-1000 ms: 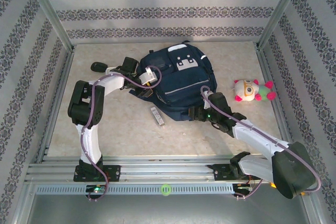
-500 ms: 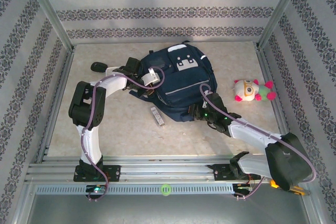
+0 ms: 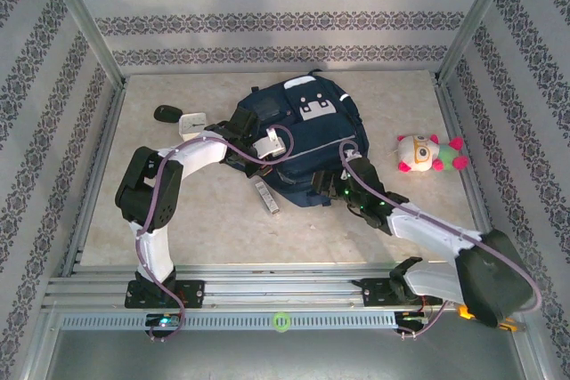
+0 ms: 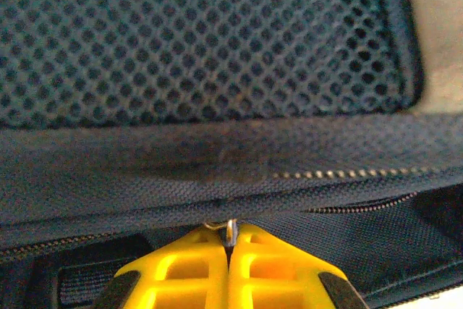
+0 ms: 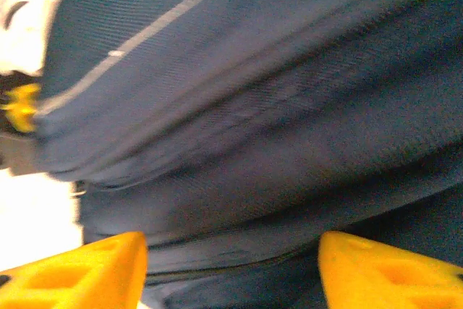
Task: Pack the student bag
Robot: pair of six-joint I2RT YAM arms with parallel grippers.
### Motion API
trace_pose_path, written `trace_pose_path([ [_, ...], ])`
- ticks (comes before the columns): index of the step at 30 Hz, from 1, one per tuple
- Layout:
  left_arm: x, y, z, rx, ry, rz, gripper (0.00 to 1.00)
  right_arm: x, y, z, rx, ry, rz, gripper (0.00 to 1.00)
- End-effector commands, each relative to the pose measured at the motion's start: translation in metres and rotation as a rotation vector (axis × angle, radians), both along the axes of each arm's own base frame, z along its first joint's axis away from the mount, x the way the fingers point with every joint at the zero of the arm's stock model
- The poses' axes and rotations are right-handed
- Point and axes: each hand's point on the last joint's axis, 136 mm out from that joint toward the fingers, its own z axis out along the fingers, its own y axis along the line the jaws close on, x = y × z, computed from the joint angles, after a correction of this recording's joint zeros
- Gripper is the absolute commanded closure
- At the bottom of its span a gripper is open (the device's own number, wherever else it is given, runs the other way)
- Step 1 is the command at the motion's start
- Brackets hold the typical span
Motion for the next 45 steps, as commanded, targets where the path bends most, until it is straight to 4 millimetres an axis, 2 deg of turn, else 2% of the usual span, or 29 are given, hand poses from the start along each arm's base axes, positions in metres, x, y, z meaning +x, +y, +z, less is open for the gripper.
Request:
trace_pose_path([
  [1,0.001,-0.009,0.024,-0.068,-0.012,0.061,0.99,-0.010,-0.001,0.024,0.030,-0.030,0.070,0.30],
  [7,-0.017,-0.015,0.032,-0.149,0.012,0.155,0.98,-0.024,-0.011,0.013,0.190,0.111,-0.012,0.29],
  [11,-0.036,-0.024,0.023,-0.161,0.041,0.175,0.98,-0.020,-0.012,-0.003,0.215,0.158,-0.069,0.40],
  [16,-0.051,-0.037,0.010,-0.162,0.082,0.181,0.98,-0.007,-0.006,-0.012,0.234,0.141,-0.086,0.51],
  [23,-0.070,-0.065,0.015,-0.178,0.099,0.133,0.97,0.016,0.014,-0.002,0.321,0.082,-0.081,0.66],
  [27,-0.084,-0.081,0.015,-0.176,0.106,0.098,0.95,0.026,0.022,0.007,0.352,0.051,-0.090,0.70],
  [31,-0.101,-0.102,0.023,-0.245,0.115,0.070,0.91,0.033,0.021,0.013,0.345,0.024,-0.115,0.72],
  [34,-0.112,-0.115,0.031,-0.296,0.117,0.039,0.82,0.037,0.020,0.014,0.338,0.014,-0.115,0.72],
  [37,-0.109,-0.117,0.039,-0.320,0.091,0.048,0.73,0.038,0.015,0.015,0.331,0.015,-0.113,0.70],
  [39,-0.107,-0.106,0.058,-0.279,-0.016,-0.002,0.52,0.032,0.008,0.016,0.308,0.018,-0.094,0.61],
  [43,-0.113,-0.077,0.080,-0.204,-0.155,-0.154,0.33,0.013,-0.002,0.019,0.239,0.023,-0.048,0.46],
  [45,-0.119,-0.063,0.092,-0.190,-0.281,-0.286,0.25,0.000,-0.007,0.021,0.204,0.024,-0.019,0.42],
])
